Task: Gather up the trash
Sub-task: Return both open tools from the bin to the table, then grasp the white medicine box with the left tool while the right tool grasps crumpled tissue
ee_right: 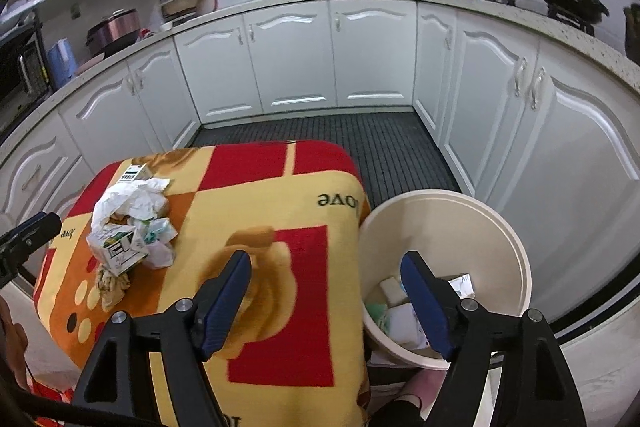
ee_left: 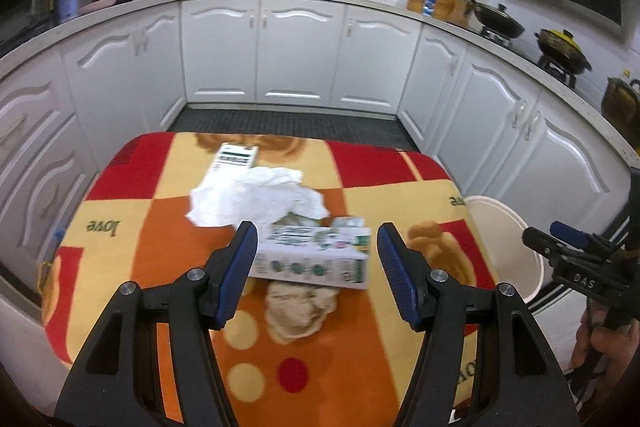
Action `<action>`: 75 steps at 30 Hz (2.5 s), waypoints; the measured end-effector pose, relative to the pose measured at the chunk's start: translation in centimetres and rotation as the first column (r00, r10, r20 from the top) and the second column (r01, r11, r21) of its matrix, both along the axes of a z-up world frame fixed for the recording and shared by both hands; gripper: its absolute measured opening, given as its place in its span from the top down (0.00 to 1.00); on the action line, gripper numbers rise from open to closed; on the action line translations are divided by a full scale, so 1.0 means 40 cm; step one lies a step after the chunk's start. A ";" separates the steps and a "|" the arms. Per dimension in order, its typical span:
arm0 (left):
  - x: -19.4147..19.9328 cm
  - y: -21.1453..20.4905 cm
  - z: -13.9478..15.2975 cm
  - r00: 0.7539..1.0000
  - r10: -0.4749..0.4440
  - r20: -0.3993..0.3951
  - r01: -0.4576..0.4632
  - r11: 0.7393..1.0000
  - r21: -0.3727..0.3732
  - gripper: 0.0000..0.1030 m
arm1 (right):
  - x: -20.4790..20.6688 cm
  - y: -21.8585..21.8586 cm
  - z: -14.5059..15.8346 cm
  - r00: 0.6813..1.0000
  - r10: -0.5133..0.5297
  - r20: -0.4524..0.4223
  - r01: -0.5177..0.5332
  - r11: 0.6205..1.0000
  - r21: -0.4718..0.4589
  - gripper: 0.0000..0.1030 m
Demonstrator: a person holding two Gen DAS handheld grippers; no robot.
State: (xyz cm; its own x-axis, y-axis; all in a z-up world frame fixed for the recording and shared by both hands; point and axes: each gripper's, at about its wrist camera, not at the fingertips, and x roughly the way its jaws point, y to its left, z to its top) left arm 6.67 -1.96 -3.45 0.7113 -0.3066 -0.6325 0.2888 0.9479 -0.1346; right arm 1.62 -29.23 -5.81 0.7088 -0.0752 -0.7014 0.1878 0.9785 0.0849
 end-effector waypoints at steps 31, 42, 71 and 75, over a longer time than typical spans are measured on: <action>0.192 0.197 -0.090 0.981 0.111 -0.160 -0.112 0.994 0.003 0.40 | 0.152 0.207 -0.047 0.969 0.236 -0.070 -0.228 0.968 0.109 0.23; 0.356 0.246 -0.094 0.965 0.185 -0.186 -0.185 0.983 0.018 0.40 | 0.388 0.328 -0.042 0.868 0.476 -0.139 -0.440 0.869 0.226 0.17; 0.497 0.099 -0.174 0.961 0.040 -0.275 -0.018 0.996 0.082 0.40 | 0.552 0.219 -0.098 0.882 0.461 -0.098 -0.412 0.855 0.317 0.83; 0.516 0.052 -0.214 0.957 0.053 -0.285 0.002 0.982 0.190 0.40 | 0.520 0.166 -0.083 0.911 0.408 -0.057 -0.367 0.867 0.338 0.83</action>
State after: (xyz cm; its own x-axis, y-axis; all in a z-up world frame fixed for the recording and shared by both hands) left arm 27.32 0.12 -12.00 0.4970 -0.1478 -0.8550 0.2395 0.9705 -0.0286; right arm 22.42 -22.57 -9.14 0.5423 0.4252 -0.7246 -0.1720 0.9004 0.3996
